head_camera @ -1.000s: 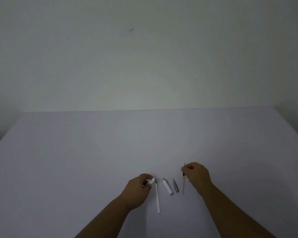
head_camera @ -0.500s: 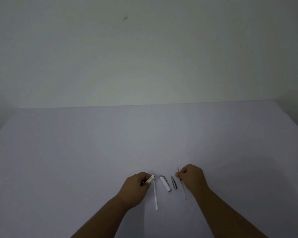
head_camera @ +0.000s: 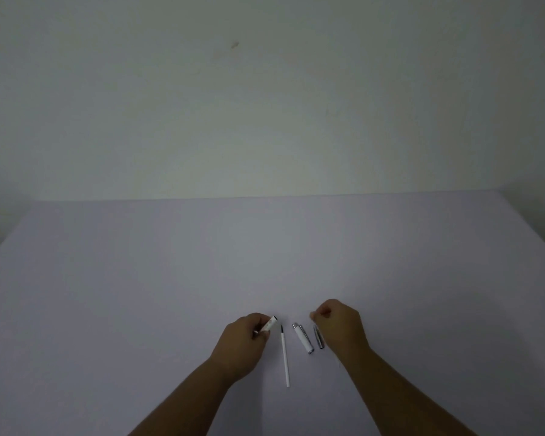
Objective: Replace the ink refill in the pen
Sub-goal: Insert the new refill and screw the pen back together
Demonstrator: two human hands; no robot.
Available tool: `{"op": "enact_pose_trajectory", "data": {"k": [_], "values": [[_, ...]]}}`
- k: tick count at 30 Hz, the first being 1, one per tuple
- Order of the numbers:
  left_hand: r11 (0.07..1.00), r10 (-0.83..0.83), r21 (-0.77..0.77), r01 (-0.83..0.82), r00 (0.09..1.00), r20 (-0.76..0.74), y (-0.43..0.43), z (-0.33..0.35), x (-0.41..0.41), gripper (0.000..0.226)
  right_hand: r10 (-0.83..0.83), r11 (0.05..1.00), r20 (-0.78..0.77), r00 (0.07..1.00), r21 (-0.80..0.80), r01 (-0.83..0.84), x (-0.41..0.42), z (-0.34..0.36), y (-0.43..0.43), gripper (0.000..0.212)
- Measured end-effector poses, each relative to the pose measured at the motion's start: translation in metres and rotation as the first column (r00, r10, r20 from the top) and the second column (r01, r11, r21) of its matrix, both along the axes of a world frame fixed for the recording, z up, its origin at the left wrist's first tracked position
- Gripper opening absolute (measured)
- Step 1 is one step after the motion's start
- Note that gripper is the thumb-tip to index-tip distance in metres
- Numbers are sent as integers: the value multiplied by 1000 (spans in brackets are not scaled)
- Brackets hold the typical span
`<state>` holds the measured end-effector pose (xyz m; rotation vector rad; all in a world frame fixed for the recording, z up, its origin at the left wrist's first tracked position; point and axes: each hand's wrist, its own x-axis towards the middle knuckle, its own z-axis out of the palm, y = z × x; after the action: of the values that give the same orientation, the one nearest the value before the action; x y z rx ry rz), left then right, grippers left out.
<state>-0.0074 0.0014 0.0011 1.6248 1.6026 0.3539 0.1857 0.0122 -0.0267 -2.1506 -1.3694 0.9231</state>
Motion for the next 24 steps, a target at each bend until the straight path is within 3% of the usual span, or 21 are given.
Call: {"op": "enact_pose_trajectory", "data": {"k": [2, 5, 7, 12, 17, 21, 24], "values": [[1000, 19, 13, -19, 1000, -9, 0, 1, -2, 23, 123, 990, 15, 992, -65, -121, -18, 4, -4, 20], [999, 35, 23, -34, 999, -8, -1, 3, -5, 24, 381, 921, 209, 901, -178, -348, -43, 2, -13, 27], [999, 41, 21, -41, 999, -7, -2, 4, -8, 25, 422, 903, 268, 866, -209, -376, -53, -1, -18, 31], [998, 55, 15, -55, 998, -18, -8, 3, -18, 26, 410, 909, 340, 846, -225, -350, -67, -8, -27, 25], [999, 52, 9, -52, 998, -26, -11, 1, -25, 25, 348, 926, 313, 884, -262, -271, -73, -9, -31, 23], [999, 37, 11, -37, 999, -30, -13, 2, -26, 24, 201, 963, 168, 965, -217, -162, -76, -2, -27, 23], [1000, 21, 8, -21, 999, -38, -12, 4, -24, 24, -26, 997, -62, 998, -70, 21, -67, 7, -17, 22]]}}
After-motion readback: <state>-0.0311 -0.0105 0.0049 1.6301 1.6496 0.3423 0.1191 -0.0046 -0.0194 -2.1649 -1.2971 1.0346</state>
